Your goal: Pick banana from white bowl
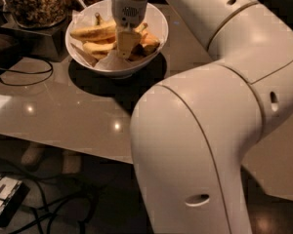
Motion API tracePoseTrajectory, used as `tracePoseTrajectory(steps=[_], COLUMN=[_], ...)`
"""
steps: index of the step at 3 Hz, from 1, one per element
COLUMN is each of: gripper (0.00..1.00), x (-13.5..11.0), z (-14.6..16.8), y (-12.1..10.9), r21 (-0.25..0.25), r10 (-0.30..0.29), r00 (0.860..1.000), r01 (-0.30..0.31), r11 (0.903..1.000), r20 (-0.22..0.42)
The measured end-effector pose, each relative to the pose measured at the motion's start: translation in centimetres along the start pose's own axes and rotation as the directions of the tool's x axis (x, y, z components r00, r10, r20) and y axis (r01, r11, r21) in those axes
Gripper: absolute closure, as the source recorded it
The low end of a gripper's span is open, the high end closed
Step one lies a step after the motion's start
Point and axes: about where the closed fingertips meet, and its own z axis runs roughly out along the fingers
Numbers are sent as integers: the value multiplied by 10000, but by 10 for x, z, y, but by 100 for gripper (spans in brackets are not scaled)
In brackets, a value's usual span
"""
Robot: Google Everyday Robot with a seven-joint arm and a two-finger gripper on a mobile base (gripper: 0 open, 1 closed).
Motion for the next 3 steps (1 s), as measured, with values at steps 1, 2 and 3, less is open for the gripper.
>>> tracePoseTrajectory(steps=[1, 2, 3], gripper=[100, 100, 100], x=[0, 0, -6], z=[0, 0, -16], y=[0, 0, 0], r21=[4, 5, 556], r10=[5, 5, -270], r00=[10000, 10000, 9993], r01=[-5, -5, 256], r11=[10000, 10000, 9981], r20=[0, 1, 244])
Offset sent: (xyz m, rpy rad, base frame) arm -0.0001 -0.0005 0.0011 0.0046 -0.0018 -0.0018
